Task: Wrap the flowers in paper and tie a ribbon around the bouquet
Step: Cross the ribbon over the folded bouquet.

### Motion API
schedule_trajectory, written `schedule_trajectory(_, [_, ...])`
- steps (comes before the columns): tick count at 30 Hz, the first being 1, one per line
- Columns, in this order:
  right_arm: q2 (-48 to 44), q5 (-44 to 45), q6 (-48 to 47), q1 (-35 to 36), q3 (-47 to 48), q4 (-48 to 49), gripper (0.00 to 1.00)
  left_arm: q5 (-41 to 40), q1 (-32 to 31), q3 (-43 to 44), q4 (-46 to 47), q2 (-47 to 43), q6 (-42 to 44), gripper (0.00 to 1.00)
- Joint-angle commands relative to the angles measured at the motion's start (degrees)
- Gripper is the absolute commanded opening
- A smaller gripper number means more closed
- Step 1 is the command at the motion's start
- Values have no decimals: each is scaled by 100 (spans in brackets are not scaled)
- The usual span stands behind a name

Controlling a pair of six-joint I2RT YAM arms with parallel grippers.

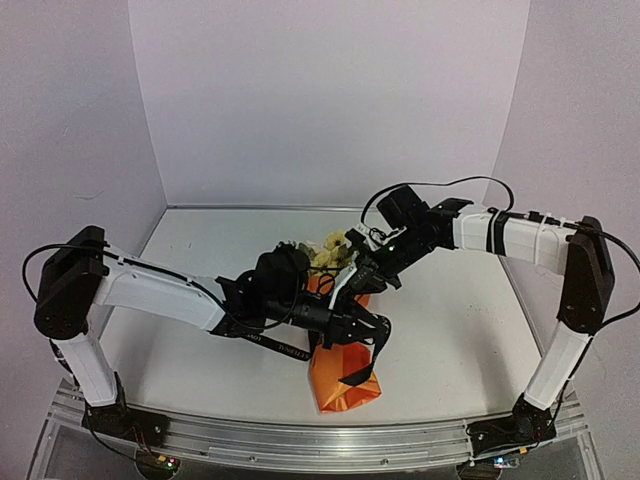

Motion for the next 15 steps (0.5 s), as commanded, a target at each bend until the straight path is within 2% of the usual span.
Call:
schedule_trajectory(1, [18, -353, -221, -74, 234, -144, 0, -1152, -150, 377, 1529, 285, -96, 0])
schedule_trajectory(6, [78, -454, -320, -110, 360, -288, 0, -1492, -340, 690, 1337, 717, 252, 0])
schedule_trajectory(10, [131, -494, -368, -111, 462, -408, 0, -2042, -377, 520, 1701, 755, 183, 0])
schedule_trajectory(15, [101, -522, -401, -111, 403, -447, 0, -1734, -477, 584, 1188, 941, 511, 4])
